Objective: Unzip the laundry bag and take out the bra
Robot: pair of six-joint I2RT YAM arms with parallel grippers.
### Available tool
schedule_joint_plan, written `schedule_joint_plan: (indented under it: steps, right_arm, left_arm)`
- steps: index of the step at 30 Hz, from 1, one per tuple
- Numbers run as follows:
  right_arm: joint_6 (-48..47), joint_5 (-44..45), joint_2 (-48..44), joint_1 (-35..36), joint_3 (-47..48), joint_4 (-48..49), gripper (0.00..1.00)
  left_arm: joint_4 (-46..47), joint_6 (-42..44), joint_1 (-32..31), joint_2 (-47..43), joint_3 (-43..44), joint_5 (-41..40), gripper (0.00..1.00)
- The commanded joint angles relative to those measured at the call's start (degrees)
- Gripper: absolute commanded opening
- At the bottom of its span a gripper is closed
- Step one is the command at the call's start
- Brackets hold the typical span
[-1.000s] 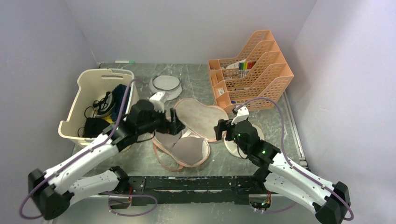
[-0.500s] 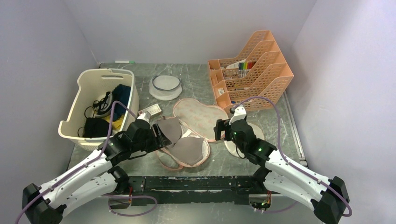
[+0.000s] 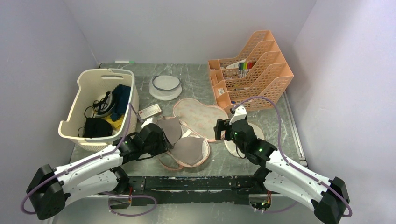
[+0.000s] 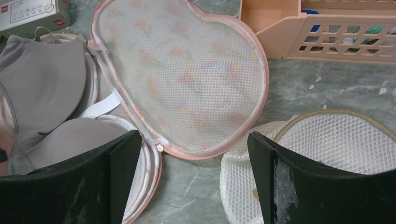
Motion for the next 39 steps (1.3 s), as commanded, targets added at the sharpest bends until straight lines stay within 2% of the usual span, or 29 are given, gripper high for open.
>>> schedule_joint_plan:
  steps: [1, 9, 17, 25, 29, 34, 39]
  right_arm:
    - [0.4, 0.5, -0.3, -0.2, -0.4, 1.6, 0.85]
    - [0.5, 0.4, -0.6, -0.2, -0.6, 1.8, 0.85]
    - [0.5, 0.2, -0.6, -0.2, -0.8, 1.9, 0.84]
    - [0.5, 0.1, -0.5, -0.2, -0.8, 2.0, 0.84]
    - [0.5, 0.2, -0.7, -0.2, -1.0, 2.1, 0.84]
    - [0.6, 0.4, -0.7, -0.2, -1.0, 2.1, 0.84]
    - [0.6, 0.5, -1.3, -0.2, -1.1, 2.0, 0.84]
  left_arm:
    - [5.4, -0.1, -1.5, 4.6, 0.5, -2.4, 0.59]
    - [7.4, -0.8, -2.1, 9.0, 1.8, -5.7, 0.53]
    - [11.0, -0.5, -2.2, 10.5, 1.3, -4.1, 0.44]
    - [7.1, 1.1, -2.2, 8.4, 4.3, -6.2, 0.16]
    - [5.1, 1.0, -2.1, 3.8, 6.0, -7.6, 0.10]
    - [1.3, 5.0, -2.1, 0.9, 12.9, -7.9, 0.07]
    - [-7.3, 13.2, -1.5, 3.2, 28.0, -12.0, 0.07]
